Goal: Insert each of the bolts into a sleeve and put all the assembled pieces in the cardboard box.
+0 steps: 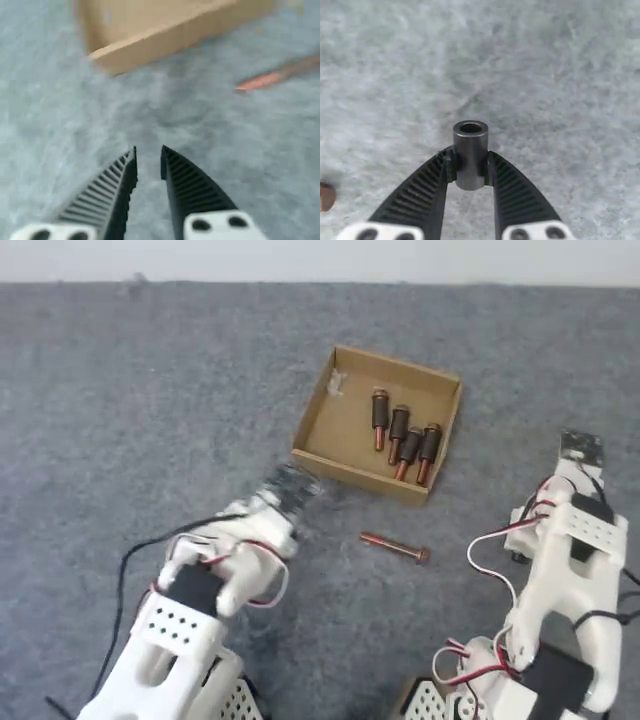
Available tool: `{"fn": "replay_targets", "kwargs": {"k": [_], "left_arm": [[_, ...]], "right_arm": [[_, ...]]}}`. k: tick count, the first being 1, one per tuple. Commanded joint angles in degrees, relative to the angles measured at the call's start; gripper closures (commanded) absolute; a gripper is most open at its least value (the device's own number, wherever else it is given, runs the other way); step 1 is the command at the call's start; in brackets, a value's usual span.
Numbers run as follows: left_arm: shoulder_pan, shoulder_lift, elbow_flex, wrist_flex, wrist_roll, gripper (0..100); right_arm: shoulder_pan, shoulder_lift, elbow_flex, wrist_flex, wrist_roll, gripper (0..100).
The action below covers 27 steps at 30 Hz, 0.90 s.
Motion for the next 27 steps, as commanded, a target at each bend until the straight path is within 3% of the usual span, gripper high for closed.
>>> {"fn": "replay_targets", "kwargs": {"k": [1, 7, 12, 27], "left_arm": [[8.26, -0.26, -5.49, 3.34, -2.90, 91], [16.53, 2.64, -7.34, 4.31, -9.93, 91], [19.60, 17.32, -13.05, 3.87, -17.49, 91], [23.56, 52.04, -31.25, -8.79, -20.13, 91]], "right_arm": [[1.98, -0.22, -0.18, -1.27, -0.44, 98.9], [2.59, -0.22, -0.18, -1.27, -0.44, 98.9], [2.59, -0.13, -0.18, -2.07, -0.44, 98.9], [2.42, -0.13, 0.53, -3.65, -0.44, 98.9]]}}
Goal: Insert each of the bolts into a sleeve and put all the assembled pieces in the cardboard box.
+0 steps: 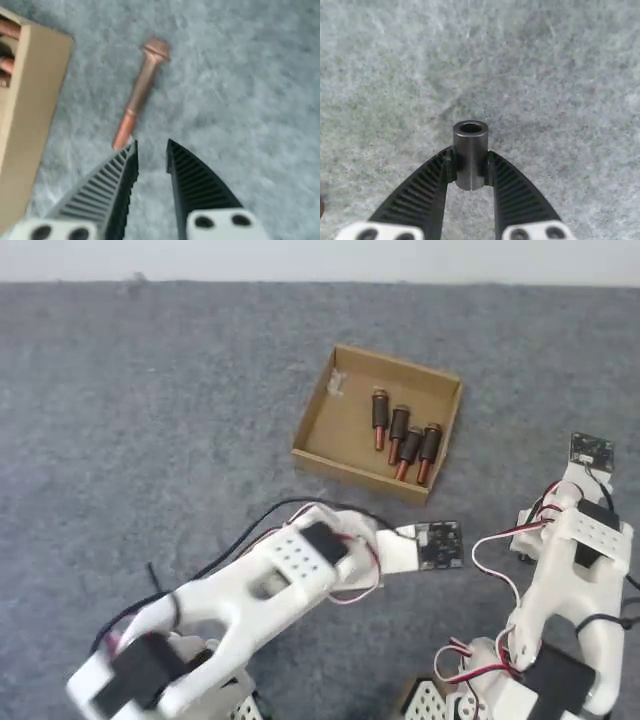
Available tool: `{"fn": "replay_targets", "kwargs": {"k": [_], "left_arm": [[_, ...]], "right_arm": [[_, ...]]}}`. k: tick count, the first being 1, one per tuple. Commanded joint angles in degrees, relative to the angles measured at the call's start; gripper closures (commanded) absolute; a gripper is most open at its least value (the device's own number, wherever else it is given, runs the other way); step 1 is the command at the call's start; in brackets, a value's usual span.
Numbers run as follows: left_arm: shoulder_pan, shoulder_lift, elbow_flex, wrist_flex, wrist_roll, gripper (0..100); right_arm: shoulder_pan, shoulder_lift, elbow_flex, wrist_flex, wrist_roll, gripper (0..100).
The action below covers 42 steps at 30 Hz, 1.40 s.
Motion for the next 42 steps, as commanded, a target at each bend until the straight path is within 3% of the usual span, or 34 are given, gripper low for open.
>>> {"fn": "replay_targets", "kwargs": {"k": [1, 9, 14, 20, 30, 39, 42], "left_arm": [[0.18, 4.48, -6.37, -2.20, -0.62, 91], [0.18, 16.88, -16.22, -1.41, -0.70, 91], [1.23, 18.11, -19.30, 0.62, -0.70, 90], [4.13, 18.20, -19.47, 0.53, -0.70, 83], [4.48, 21.71, -22.81, 1.14, -0.44, 83], [4.57, 32.09, -35.74, 11.16, -0.35, 83], [4.57, 32.18, -36.09, 11.34, -0.35, 89]], "right_arm": [[0.92, -0.22, -0.44, -0.84, -0.44, 98.9], [1.19, -0.22, -0.44, -0.84, -0.44, 99.1], [3.21, -0.48, -0.53, -0.92, -0.53, 99.1], [4.70, -0.84, -0.62, -0.92, -0.88, 99.1], [4.70, -0.84, -0.88, -0.92, -0.88, 99.1], [4.53, -0.75, -0.88, -0.92, -0.88, 99.1], [4.44, -0.40, -0.88, -1.98, -0.88, 99.1]]}}
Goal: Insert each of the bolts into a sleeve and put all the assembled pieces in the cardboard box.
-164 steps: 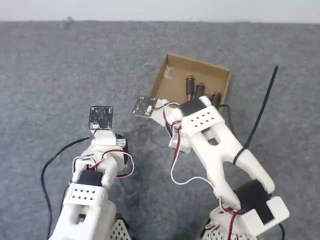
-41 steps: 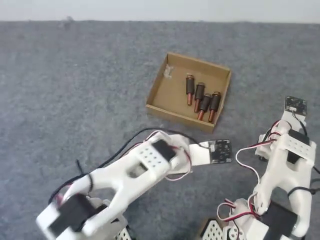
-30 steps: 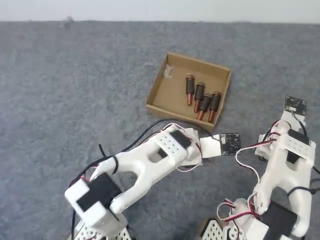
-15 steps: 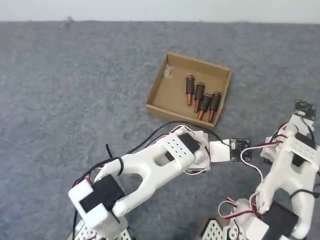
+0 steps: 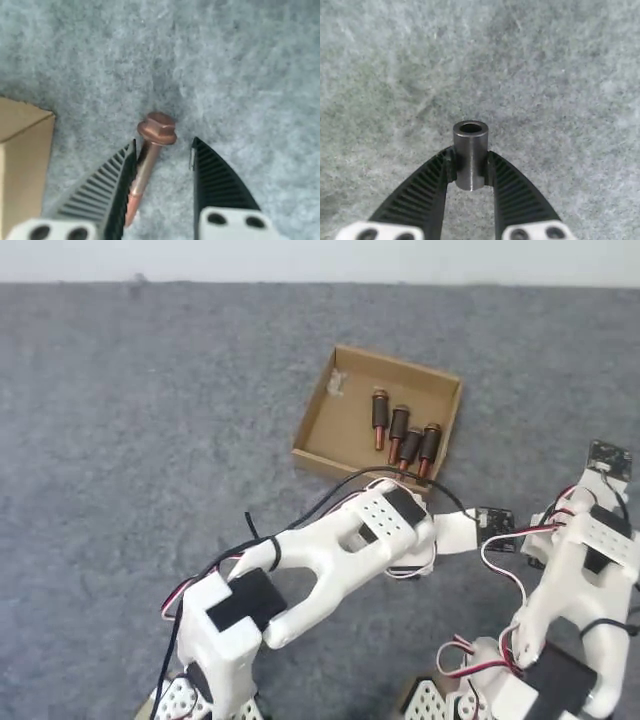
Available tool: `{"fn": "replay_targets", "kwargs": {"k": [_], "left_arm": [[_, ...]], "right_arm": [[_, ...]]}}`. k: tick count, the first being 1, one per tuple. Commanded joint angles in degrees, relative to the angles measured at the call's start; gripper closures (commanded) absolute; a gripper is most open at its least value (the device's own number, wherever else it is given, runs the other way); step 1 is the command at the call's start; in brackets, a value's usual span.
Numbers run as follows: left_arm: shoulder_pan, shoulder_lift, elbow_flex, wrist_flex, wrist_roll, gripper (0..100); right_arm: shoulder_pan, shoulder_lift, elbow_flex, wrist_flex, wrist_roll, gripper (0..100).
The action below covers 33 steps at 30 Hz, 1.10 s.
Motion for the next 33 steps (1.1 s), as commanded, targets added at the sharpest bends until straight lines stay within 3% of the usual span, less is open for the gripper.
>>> {"fn": "replay_targets", "kwargs": {"k": [1, 4, 8, 10, 15, 20, 28, 33], "left_arm": [[0.35, 0.00, -2.59, 0.53, 0.00, 92], [0.35, 0.09, -2.59, 0.70, 0.00, 99], [0.26, -0.09, -2.51, 0.70, 0.18, 99], [-0.18, -0.53, -2.59, 0.70, 3.60, 99], [-5.54, -5.63, -1.36, -2.37, 14.86, 99], [-10.90, -11.69, 2.77, -5.45, 19.25, 99], [-17.32, -25.76, 11.30, -5.98, 27.60, 99], [-25.14, -33.05, 21.85, -15.65, 31.12, 99]], "right_arm": [[0.40, -0.31, -0.88, -1.80, -0.53, 99.1], [0.40, -0.31, -0.88, -1.80, -0.53, 99.1], [0.31, -0.22, -0.88, -2.15, -0.53, 99.1], [0.31, -0.22, -0.79, -2.15, -0.62, 99.1], [-0.92, -0.22, -0.70, -2.15, -0.79, 99.1], [-2.33, -0.22, -0.53, -1.98, -0.88, 99.1], [-5.93, -0.48, -0.53, -2.07, -8.09, 99.0], [-10.42, -0.31, -0.53, -2.15, -8.26, 99.0]]}}
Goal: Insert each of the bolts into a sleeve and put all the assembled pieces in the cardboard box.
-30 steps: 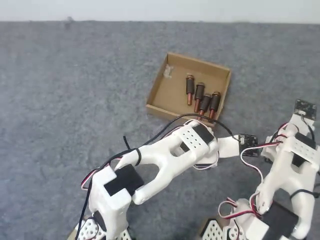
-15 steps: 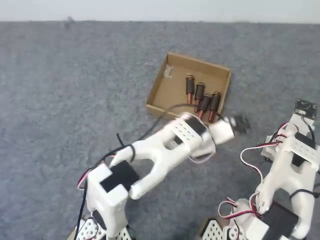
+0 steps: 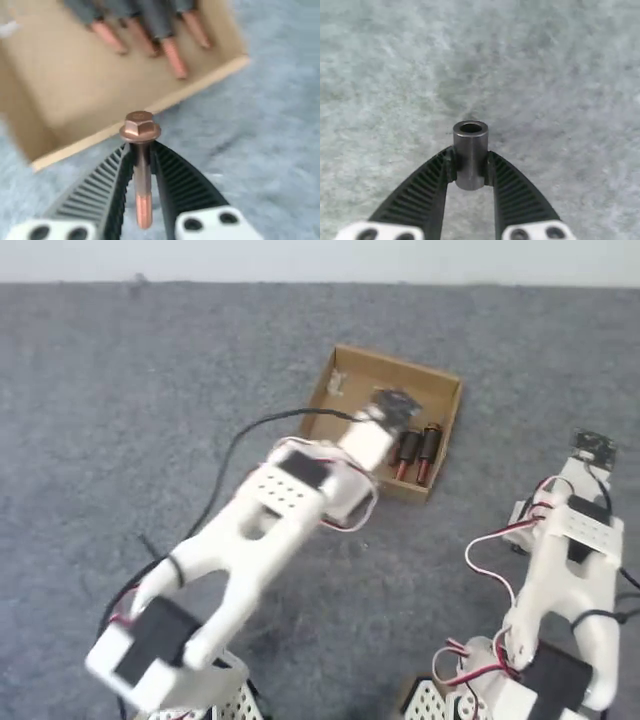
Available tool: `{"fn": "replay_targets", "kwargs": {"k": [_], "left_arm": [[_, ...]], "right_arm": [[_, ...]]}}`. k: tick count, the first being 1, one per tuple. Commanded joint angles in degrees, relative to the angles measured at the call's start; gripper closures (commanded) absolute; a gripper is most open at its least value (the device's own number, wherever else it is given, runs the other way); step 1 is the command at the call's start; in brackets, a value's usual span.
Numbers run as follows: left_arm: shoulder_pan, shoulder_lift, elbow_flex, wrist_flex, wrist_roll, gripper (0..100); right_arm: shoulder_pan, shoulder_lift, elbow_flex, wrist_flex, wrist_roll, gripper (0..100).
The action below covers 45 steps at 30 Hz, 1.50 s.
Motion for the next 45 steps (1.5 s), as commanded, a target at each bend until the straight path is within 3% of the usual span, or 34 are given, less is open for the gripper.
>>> {"fn": "replay_targets", "kwargs": {"k": [1, 7, 13, 19, 22, 35, 41, 45], "left_arm": [[-6.15, -8.35, 5.93, -8.70, 3.16, 99], [-16.35, -17.05, 15.43, -16.00, 12.48, 99], [-24.79, -19.60, 21.58, -16.97, 14.15, 99], [-31.47, -20.13, 30.99, -32.26, 14.07, 99], [-32.53, -20.13, 32.22, -35.52, 14.07, 99], [-32.09, -19.60, 32.22, -35.96, 13.98, 99], [-32.00, -19.52, 35.74, -44.04, 14.07, 99], [-32.00, -19.60, 36.26, -45.36, 14.07, 99]], "right_arm": [[-3.56, -0.31, -0.53, -1.45, -0.79, 99.1], [-7.34, -0.66, -0.44, -3.03, -0.88, 99.1], [-12.53, -0.92, -1.58, -4.62, -0.88, 99.1], [-17.19, -0.92, -1.76, -12.26, -0.44, 99.1], [-19.03, -0.92, -1.76, -17.63, -0.44, 99.1], [-24.04, -0.92, -1.49, -47.25, -0.44, 99.1], [-31.96, -0.84, -0.35, -55.78, -0.62, 99.1], [-39.78, -0.31, 6.15, -69.14, -0.70, 99.1]]}}
